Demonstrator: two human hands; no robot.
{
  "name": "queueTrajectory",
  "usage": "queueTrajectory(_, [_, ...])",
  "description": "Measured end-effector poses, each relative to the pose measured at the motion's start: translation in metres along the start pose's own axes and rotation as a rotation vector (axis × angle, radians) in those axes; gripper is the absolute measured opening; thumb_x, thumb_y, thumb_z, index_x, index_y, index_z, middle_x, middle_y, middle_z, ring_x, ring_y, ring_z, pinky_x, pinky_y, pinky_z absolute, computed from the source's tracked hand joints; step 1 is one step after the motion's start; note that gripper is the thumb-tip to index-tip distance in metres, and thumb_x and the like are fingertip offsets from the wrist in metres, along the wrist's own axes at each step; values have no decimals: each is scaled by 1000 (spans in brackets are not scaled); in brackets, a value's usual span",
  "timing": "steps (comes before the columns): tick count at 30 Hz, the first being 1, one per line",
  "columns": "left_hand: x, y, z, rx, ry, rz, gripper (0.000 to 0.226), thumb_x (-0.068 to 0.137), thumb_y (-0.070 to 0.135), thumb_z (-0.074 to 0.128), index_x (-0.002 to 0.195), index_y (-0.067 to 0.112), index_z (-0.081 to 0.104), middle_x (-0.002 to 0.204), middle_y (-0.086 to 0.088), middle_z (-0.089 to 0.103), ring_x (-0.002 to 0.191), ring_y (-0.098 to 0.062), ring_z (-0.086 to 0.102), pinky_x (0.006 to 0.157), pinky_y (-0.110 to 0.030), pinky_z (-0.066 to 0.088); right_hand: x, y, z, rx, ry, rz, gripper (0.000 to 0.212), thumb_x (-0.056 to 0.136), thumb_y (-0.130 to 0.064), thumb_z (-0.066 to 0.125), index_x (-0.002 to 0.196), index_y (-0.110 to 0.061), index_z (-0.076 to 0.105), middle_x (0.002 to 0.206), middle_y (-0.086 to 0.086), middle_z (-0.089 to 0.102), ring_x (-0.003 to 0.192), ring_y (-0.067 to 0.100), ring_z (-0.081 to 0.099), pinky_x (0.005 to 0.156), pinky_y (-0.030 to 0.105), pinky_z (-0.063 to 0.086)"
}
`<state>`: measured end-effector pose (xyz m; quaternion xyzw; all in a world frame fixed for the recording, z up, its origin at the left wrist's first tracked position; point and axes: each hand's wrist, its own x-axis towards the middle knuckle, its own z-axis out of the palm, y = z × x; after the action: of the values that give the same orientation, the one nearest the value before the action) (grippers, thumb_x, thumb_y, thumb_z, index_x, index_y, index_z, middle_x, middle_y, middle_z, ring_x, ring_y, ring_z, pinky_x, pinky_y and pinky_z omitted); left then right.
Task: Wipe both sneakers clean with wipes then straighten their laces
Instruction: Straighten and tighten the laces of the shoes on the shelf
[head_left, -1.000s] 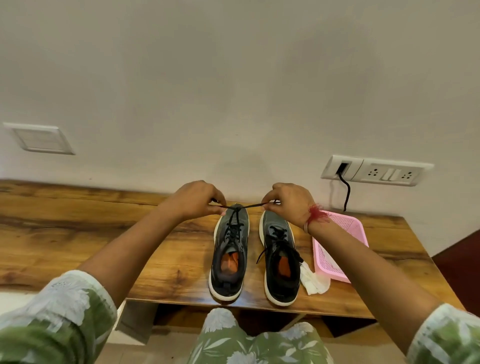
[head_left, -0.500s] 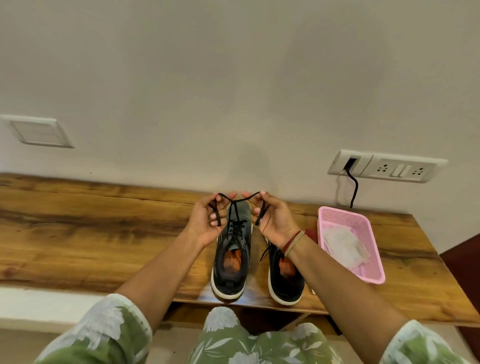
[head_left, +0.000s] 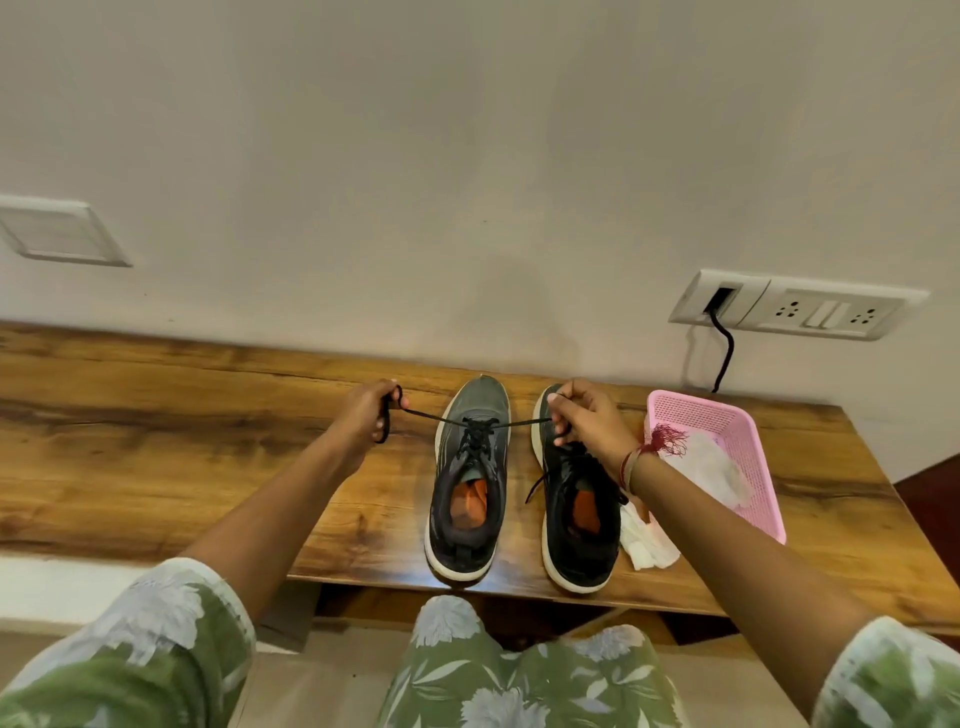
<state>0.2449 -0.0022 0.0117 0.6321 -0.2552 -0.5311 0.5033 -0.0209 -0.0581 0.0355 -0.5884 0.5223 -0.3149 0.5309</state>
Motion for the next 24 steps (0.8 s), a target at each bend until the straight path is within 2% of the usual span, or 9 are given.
queueTrajectory(3, [3,-11,-12,40,78,-42,33,100,18,37,69,14,46,69,-2,53,30,-6,22,36,-14,14,5,12,-5,-200,61,-5,11,93,-15,55,86,-6,51,66,7,53,54,14,52,52,28,50])
queueTrajectory(6, [5,-25,-21,65,127,-80,34,100,19,38,68,13,48,67,-2,53,32,-7,22,37,-15,14,7,22,-8,-430,67,-56,13,91,-19,56,80,-12,52,67,8,58,53,18,53,56,32,47])
queueTrajectory(8, [7,-32,-23,76,150,-95,34,100,20,39,68,13,48,68,-1,55,33,-7,22,37,-15,15,7,26,-9,-558,70,-89,13,89,-20,57,80,-11,55,71,8,61,62,20,55,62,33,46])
queueTrajectory(10, [10,-38,-23,57,169,-113,34,101,20,40,69,14,47,69,0,57,33,-7,23,36,-15,15,6,29,-9,-628,87,-118,13,88,-18,58,83,-7,59,76,8,62,73,22,58,68,34,45])
queueTrajectory(14, [15,-47,-20,-60,227,-157,32,100,22,43,69,15,48,66,0,58,33,-7,28,37,-14,19,5,33,-8,-669,98,-141,12,86,-20,60,79,-10,59,75,4,61,78,24,59,70,35,45])
queueTrajectory(17, [13,-54,-21,232,231,-155,32,97,35,51,79,11,61,65,-6,55,50,-17,47,51,-24,35,8,32,-9,-705,41,-104,32,84,-40,64,71,-11,60,70,2,59,73,18,55,68,33,42])
queueTrajectory(20, [10,-54,-26,910,301,-148,46,91,54,50,89,11,66,95,-15,66,92,-33,59,73,-34,44,8,26,-8,-617,204,-71,51,75,-66,58,64,-17,62,84,3,62,85,16,56,75,32,42])
queueTrajectory(22, [5,-48,-22,1153,360,-6,41,91,51,53,106,15,65,118,-13,61,114,-35,52,90,-42,44,5,20,-6,-700,364,-159,44,77,-63,59,78,-20,65,99,3,57,96,19,53,80,34,42])
queueTrajectory(24, [1,-41,-9,1112,248,207,31,92,37,57,119,21,60,128,-6,57,124,-31,44,99,-44,40,2,14,1,-784,321,-289,30,83,-43,64,97,-18,65,109,6,55,103,22,52,81,31,41])
